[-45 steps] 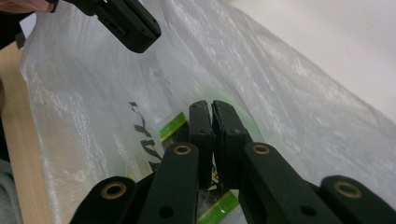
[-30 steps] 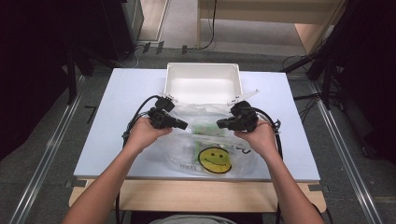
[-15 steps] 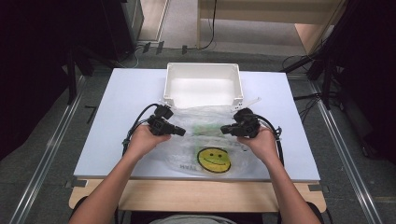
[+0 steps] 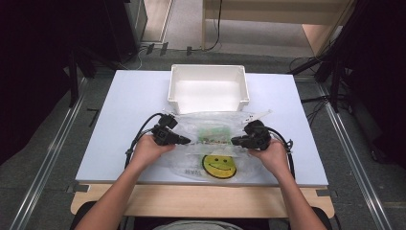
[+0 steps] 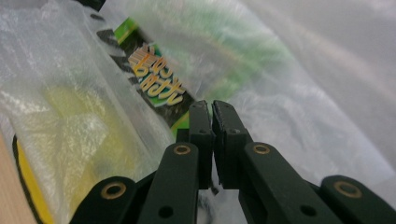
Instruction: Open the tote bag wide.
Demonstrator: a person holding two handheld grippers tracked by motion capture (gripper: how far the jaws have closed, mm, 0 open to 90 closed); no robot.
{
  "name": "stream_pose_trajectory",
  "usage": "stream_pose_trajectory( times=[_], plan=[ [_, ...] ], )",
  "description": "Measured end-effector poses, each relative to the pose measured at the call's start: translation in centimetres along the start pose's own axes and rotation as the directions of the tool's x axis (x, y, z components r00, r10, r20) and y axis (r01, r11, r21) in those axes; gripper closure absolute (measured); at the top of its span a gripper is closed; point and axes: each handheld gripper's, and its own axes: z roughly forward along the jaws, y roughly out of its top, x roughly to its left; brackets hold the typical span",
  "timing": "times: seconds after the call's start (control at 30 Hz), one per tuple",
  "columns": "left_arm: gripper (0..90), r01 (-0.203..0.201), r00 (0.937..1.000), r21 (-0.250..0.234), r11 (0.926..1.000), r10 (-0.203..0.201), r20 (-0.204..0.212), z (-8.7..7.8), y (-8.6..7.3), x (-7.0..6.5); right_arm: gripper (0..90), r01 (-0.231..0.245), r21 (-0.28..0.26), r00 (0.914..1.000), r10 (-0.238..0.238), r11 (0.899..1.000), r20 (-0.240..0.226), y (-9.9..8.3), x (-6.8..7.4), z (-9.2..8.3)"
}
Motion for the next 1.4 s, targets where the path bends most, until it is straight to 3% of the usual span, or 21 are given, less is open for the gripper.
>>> stream_pose_trajectory(
  times=[0.13,0.2,0.27,0.5,0.6,0.63,0.7,0.73,0.77,0.8,0.83,0.87,0.9,0.93,0.97,1.0,1.07,1.1,1.2,1.33,1.4],
  plan=[
    [83.8,0.0,1.0,0.002,1.0,0.0,-0.002,0.1,-0.2,-0.2,88.0,0.003,0.005,0.9999,-0.003,1.0,-0.012,-0.7,0.1,0.1],
    [83.5,-0.001,1.0,0.002,1.0,0.001,-0.009,0.1,-0.3,-0.2,88.1,-0.007,0.033,0.9999,0.007,0.999,-0.013,-1.3,0.2,0.2],
    [83.1,0.006,0.9985,-0.006,1.0,-0.006,-0.055,0.2,-0.4,0.2,88.0,-0.006,0.063,0.9996,0.004,0.998,0.027,-1.7,0.0,0.6],
    [84.8,0.059,0.9939,-0.037,0.9976,-0.062,-0.091,-0.4,-0.7,1.8,88.2,-0.06,0.05,0.9929,0.054,0.997,0.106,-1.8,-1.5,0.5],
    [87.0,0.068,0.9853,-0.045,0.9967,-0.074,-0.154,-1.0,-0.9,2.3,88.4,-0.105,0.029,0.9869,0.101,0.994,0.126,-2.1,-2.6,0.2],
    [87.7,0.068,0.9853,-0.045,0.9967,-0.074,-0.154,-1.0,-0.9,2.3,88.4,-0.105,0.029,0.9869,0.101,0.994,0.126,-2.1,-2.6,0.2],
    [90.0,0.074,0.9756,-0.044,0.9963,-0.081,-0.204,-1.6,-1.2,2.7,88.4,-0.122,0.018,0.9809,0.118,0.992,0.155,-2.3,-3.2,-0.2],
    [90.0,0.074,0.9756,-0.044,0.9963,-0.081,-0.204,-1.6,-1.2,2.7,88.4,-0.122,0.018,0.9809,0.118,0.992,0.155,-2.3,-3.2,-0.2],
    [90.0,0.085,0.972,-0.049,0.9952,-0.094,-0.215,-1.8,-1.3,2.8,88.4,-0.134,0.019,0.9734,0.128,0.991,0.19,-2.6,-3.4,-0.5],
    [90.0,0.101,0.9708,-0.053,0.9935,-0.11,-0.213,-2.0,-1.5,3.1,88.4,-0.134,0.019,0.9734,0.128,0.991,0.19,-2.6,-3.4,-0.5],
    [90.0,0.124,0.9699,-0.062,0.9903,-0.134,-0.203,-2.4,-1.9,3.5,88.7,-0.151,0.017,0.968,0.144,0.988,0.206,-2.9,-3.7,-0.9],
    [90.0,0.124,0.9699,-0.062,0.9903,-0.134,-0.203,-2.4,-1.9,3.5,88.7,-0.151,0.017,0.968,0.144,0.988,0.206,-2.9,-3.7,-0.9],
    [90.0,0.136,0.9637,-0.06,0.9889,-0.146,-0.223,-2.9,-2.1,3.7,89.9,-0.18,0.013,0.9603,0.173,0.984,0.219,-3.3,-4.1,-1.4],
    [90.0,0.139,0.9607,-0.059,0.9885,-0.149,-0.234,-3.1,-2.2,3.8,90.0,-0.183,0.012,0.9583,0.176,0.983,0.225,-3.4,-4.3,-1.5],
    [90.0,0.139,0.9607,-0.059,0.9885,-0.149,-0.234,-3.1,-2.2,3.8,90.0,-0.183,0.012,0.9583,0.176,0.983,0.225,-3.4,-4.3,-1.5],
    [90.0,0.146,0.959,-0.065,0.9872,-0.157,-0.236,-3.3,-2.5,4.1,90.0,-0.191,0.011,0.9548,0.183,0.982,0.234,-3.6,-4.5,-1.7],
    [90.0,0.149,0.9614,-0.077,0.9858,-0.163,-0.222,-3.8,-3.0,4.7,90.0,-0.228,-0.002,0.9437,0.221,0.974,0.246,-4.2,-5.1,-2.3],
    [90.0,0.149,0.9614,-0.077,0.9858,-0.163,-0.222,-3.8,-3.0,4.7,90.0,-0.228,-0.002,0.9437,0.221,0.974,0.246,-4.2,-5.1,-2.3],
    [90.0,0.167,0.9581,-0.094,0.9814,-0.184,-0.219,-4.2,-3.4,5.0,90.0,-0.252,-0.006,0.9354,0.245,0.968,0.255,-4.8,-5.6,-3.0],
    [90.0,0.182,0.957,-0.112,0.9768,-0.203,-0.208,-4.5,-3.8,5.4,90.0,-0.254,-0.014,0.9362,0.25,0.967,0.247,-5.3,-5.8,-3.3],
    [90.0,0.181,0.9565,-0.117,0.9765,-0.203,-0.21,-4.6,-4.0,5.5,90.0,-0.22,-0.016,0.9439,0.216,0.975,0.249,-5.7,-5.9,-3.5]
  ],
)
